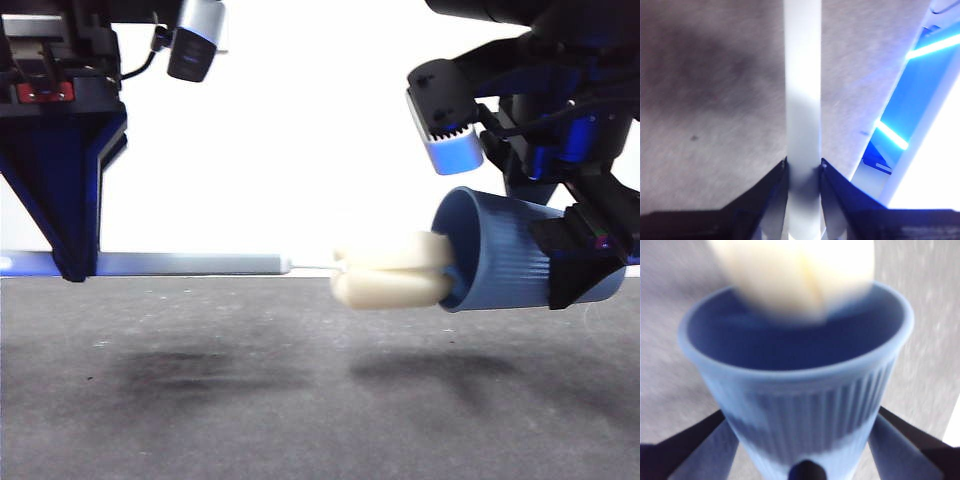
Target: Pick up the cup brush,pick up the cup,insert the brush into the cup,clean the cup,put the cup brush back,put the cup back to the fixed position on the table
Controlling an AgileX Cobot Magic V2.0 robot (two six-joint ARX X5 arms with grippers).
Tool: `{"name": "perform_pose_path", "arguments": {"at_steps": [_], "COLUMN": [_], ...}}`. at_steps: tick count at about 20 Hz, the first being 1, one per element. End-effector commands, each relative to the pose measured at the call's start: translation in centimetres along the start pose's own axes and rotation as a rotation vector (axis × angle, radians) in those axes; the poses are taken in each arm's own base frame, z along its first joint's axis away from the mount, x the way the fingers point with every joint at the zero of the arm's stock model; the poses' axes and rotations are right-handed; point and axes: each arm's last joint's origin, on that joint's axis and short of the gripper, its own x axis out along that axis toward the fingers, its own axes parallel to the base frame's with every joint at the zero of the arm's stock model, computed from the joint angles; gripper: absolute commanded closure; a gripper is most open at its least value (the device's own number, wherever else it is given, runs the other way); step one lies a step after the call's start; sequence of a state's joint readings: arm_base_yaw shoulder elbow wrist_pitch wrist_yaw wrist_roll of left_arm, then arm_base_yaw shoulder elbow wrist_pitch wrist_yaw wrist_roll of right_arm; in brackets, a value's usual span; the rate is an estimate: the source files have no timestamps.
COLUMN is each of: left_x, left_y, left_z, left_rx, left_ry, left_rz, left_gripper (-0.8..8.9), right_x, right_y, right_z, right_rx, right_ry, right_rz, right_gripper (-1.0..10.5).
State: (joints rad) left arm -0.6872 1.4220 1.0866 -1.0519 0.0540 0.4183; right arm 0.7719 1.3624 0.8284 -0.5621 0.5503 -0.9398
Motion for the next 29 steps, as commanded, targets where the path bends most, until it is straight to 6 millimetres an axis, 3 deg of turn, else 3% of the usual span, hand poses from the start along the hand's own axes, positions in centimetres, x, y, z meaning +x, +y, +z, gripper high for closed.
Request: {"name": "perform_pose_path", "arguments": {"at_steps": [1,8,17,22,29], "left_x": [0.0,0.0,0.0,0.1,0.0], "left_y": [0.2,-0.4,-2.2,-2.1,-0.3], "left_z": [-0.1,0.9,2.5,1.6,0.4], "left_rx": [-0.005,0.039,0.081,0.050,-0.039], "left_ry": [-0.003,-0.085,-0.188,-0.080,-0.016], "left_rz": [0.003,-0.029,-0.063,-0.014,0.012], "left_gripper": [8.22,8.22,8.22,8.22,8.22], "right_x": [0.1,-0.9,-3.3,-2.6,-0.8], "right_y": [0.0,0.5,2.5,1.8,-0.2], "right_z": [0.1,1.7,4.7,3.9,0.6], "right_rx": [-0.001,-0.029,-0.120,-0.031,0.221], "right_ry": [0.000,-0.097,-0.250,-0.158,-0.013], "right_rz": [0.000,-0.028,-0.057,-0.099,-0.078], "right_gripper": [9.6,9.6,9.6,9.6,9.6]}}
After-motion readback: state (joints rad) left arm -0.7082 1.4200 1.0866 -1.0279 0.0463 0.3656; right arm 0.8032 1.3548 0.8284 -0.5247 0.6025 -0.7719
